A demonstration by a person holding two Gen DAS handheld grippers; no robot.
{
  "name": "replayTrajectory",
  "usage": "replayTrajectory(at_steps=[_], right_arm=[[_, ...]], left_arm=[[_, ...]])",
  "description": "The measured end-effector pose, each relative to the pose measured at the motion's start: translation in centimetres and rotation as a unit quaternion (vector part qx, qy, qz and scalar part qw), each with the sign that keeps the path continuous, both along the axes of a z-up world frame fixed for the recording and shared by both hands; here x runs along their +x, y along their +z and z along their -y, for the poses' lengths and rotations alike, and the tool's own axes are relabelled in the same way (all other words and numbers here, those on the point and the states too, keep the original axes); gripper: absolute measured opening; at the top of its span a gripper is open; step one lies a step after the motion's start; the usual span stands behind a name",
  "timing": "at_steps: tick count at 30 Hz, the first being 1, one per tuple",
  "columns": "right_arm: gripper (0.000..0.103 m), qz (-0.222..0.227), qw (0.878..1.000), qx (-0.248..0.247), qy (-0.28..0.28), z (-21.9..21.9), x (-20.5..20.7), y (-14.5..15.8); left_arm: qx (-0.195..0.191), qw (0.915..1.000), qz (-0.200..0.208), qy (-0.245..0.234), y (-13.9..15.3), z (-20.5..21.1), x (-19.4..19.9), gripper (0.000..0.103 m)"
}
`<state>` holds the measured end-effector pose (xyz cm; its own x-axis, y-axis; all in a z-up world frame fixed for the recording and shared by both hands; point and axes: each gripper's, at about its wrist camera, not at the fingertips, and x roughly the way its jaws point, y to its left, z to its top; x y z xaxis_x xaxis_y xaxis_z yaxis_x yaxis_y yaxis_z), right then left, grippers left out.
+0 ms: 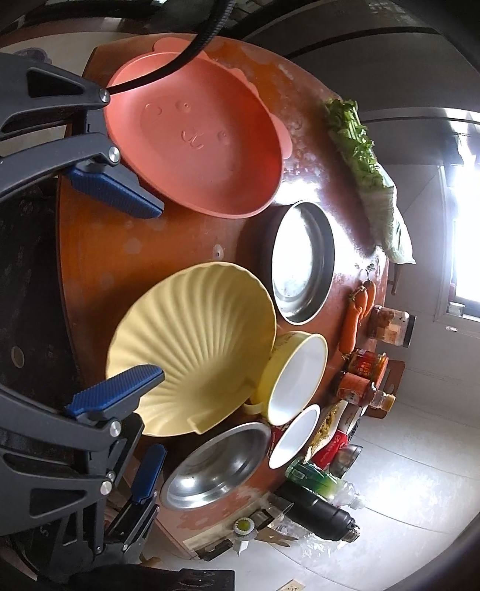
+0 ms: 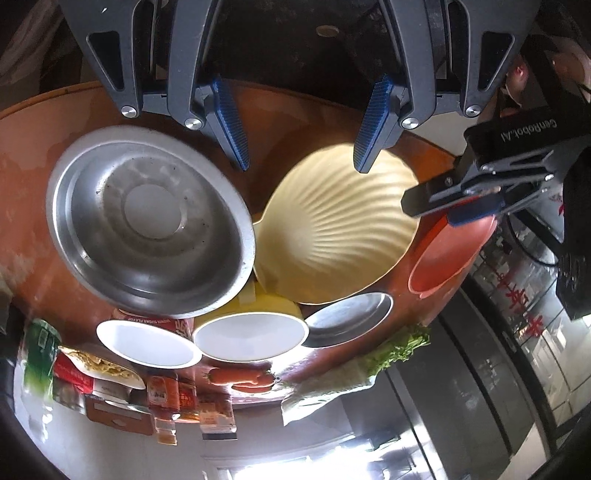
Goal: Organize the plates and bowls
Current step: 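Grasp the yellow shell-shaped plate rim with the left tool and lift it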
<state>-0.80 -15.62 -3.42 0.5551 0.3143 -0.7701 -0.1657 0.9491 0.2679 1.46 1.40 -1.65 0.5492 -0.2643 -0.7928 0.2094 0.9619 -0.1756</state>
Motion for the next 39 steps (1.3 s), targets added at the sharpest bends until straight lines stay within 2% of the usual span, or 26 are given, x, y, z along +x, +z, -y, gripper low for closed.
replayTrajectory(at_steps=[3,4,8,11,18,24,26,29,39], right_arm=[[0.06,-0.004,1.0,0.004,-0.001,0.1,0.4,-0.3],[0.059,-0.004,1.0,0.006,-0.002,0.1,0.5,-0.4],[0.053,0.008,1.0,-0.003,-0.001,-0.1,0.7,-0.3],[0.047,0.009,1.0,-0.005,0.002,-0.2,0.9,-0.3],[0.039,0.016,0.999,-0.033,0.008,-1.5,1.4,-0.7],[0.033,0.032,0.997,-0.064,0.011,-2.5,1.8,-1.0],[0.031,0.034,0.997,-0.068,0.011,-2.6,1.9,-1.0],[0.031,0.034,0.997,-0.069,0.008,-2.5,2.0,-1.0],[0.031,0.042,0.998,-0.053,0.009,-2.3,1.6,-0.1]], left_arm=[[-0.004,1.0,-0.007,0.001,-0.3,0.0,0.3,0.075],[-0.005,0.9999,-0.01,0.001,-0.5,0.0,0.4,0.07],[-0.013,0.9994,-0.032,-0.002,-1.3,0.3,1.2,0.057],[-0.013,0.9992,-0.039,-0.003,-1.5,0.5,1.6,0.052],[-0.016,0.9991,-0.04,-0.006,-1.9,0.8,2.2,0.05],[0.001,0.9994,-0.035,-0.006,-1.9,1.4,2.4,0.046],[0.008,0.9995,-0.032,0.0,-2.0,1.4,2.5,0.037],[0.006,0.9995,-0.031,0.006,-2.0,1.1,2.6,0.029],[0.0,0.9997,-0.021,0.01,-1.3,0.3,1.9,0.029]])
